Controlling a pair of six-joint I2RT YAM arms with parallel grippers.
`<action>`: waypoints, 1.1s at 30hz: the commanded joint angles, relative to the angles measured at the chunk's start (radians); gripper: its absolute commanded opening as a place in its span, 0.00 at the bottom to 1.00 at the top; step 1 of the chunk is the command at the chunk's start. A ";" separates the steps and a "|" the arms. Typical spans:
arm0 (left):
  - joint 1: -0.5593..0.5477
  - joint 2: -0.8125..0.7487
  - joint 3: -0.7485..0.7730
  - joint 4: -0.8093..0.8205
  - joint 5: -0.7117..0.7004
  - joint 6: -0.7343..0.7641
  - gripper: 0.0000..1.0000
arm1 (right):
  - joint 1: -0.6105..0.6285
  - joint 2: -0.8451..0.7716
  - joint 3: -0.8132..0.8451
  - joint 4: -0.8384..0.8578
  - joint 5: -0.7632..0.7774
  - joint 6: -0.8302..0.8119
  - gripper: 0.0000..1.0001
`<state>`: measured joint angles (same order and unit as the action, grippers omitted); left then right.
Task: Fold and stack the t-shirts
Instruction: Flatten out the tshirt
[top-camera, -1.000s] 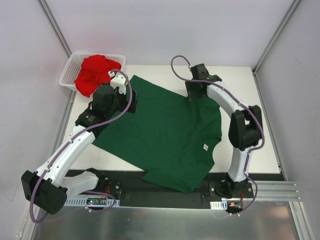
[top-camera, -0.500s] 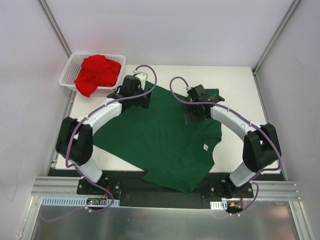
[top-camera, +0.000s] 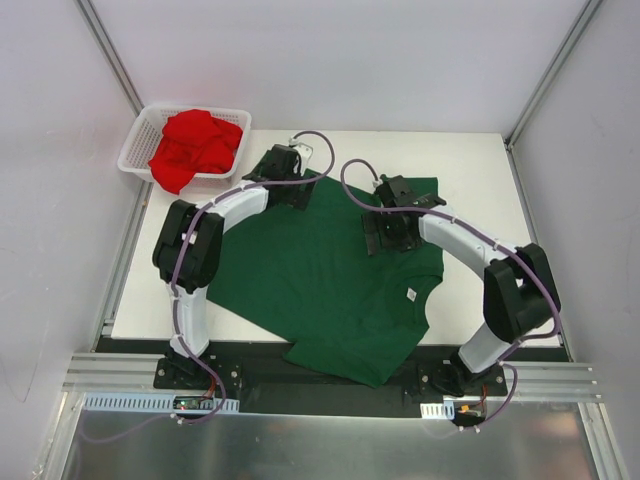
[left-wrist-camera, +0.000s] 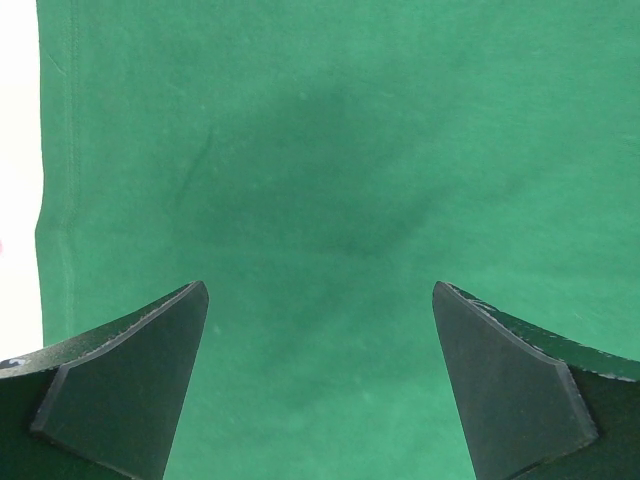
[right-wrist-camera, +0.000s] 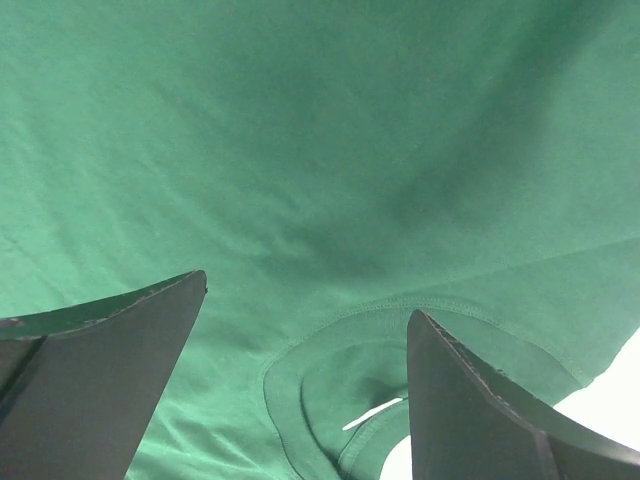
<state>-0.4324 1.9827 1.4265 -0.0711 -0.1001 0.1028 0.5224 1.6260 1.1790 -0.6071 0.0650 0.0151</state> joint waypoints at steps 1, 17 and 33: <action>-0.003 0.045 0.066 0.010 -0.059 0.070 0.96 | 0.007 0.052 0.048 -0.039 0.007 0.016 0.87; -0.005 0.114 0.164 -0.156 -0.090 0.176 0.97 | 0.005 0.270 0.209 -0.114 -0.056 -0.007 0.91; -0.025 0.199 0.253 -0.213 -0.118 0.201 0.97 | -0.002 0.291 0.143 0.082 -0.194 -0.043 0.92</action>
<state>-0.4278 2.1521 1.6390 -0.2394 -0.1883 0.2527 0.5190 1.8942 1.3300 -0.6083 -0.0536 -0.0044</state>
